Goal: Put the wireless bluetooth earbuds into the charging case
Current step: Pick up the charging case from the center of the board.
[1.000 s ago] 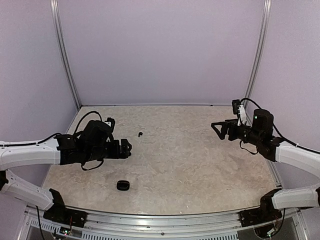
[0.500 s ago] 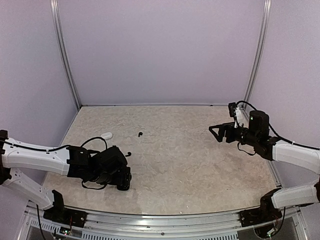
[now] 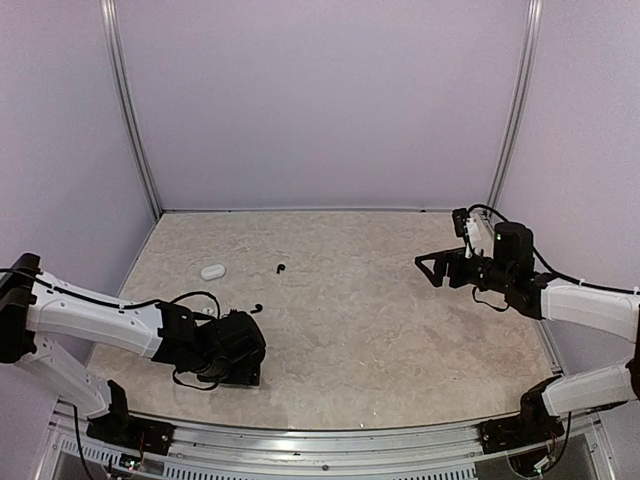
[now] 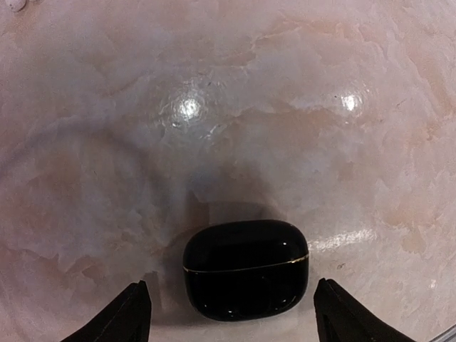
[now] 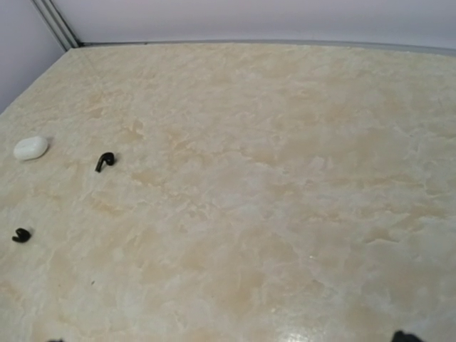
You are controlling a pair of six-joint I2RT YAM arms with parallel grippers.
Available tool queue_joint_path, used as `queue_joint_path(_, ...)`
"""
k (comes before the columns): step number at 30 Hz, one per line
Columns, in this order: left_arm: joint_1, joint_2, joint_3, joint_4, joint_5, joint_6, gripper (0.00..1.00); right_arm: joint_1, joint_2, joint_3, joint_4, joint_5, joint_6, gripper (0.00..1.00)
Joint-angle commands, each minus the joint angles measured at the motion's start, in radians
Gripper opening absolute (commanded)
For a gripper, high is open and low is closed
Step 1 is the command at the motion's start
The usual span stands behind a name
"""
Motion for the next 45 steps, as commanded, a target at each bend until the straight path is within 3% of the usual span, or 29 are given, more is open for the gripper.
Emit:
queue_joint_path(1, -0.006, 0.042, 0.023, 0.039, 0.01, 0.017, 0.77, 0.013, 0.01, 0.035, 0.002, -0.027, 0.002, 0.99)
queue_joint_path(8, 0.003, 0.112, 0.053, 0.053, 0.004, 0.032, 0.71, 0.012, 0.021, 0.037, 0.006, -0.046, 0.005, 1.0)
queue_joint_path(17, 0.007, 0.184, 0.117, 0.093, -0.001, 0.121, 0.51, 0.012, 0.04, 0.04, 0.008, -0.078, 0.005, 1.0)
queue_joint_path(20, -0.01, 0.193, 0.157, 0.149, -0.007, 0.166, 0.49, 0.012, 0.033, 0.032, 0.015, -0.115, 0.009, 1.0)
queue_joint_path(25, -0.055, 0.176, 0.203, 0.336, -0.048, 0.315, 0.49, 0.012, 0.012, 0.009, 0.048, -0.218, 0.045, 0.96)
queue_joint_path(32, -0.177, 0.136, 0.216, 0.645, -0.312, 0.669, 0.5, 0.084, -0.007, 0.072, -0.022, -0.323, 0.106, 0.88)
queue_joint_path(36, -0.21, 0.157, 0.219, 0.775, -0.38, 0.83, 0.5, 0.154, -0.012, 0.122, -0.067, -0.331, 0.134, 0.82)
queue_joint_path(45, -0.274, 0.196, 0.209, 0.947, -0.466, 0.988, 0.5, 0.331, 0.047, 0.214, -0.167, -0.299, 0.117, 0.66)
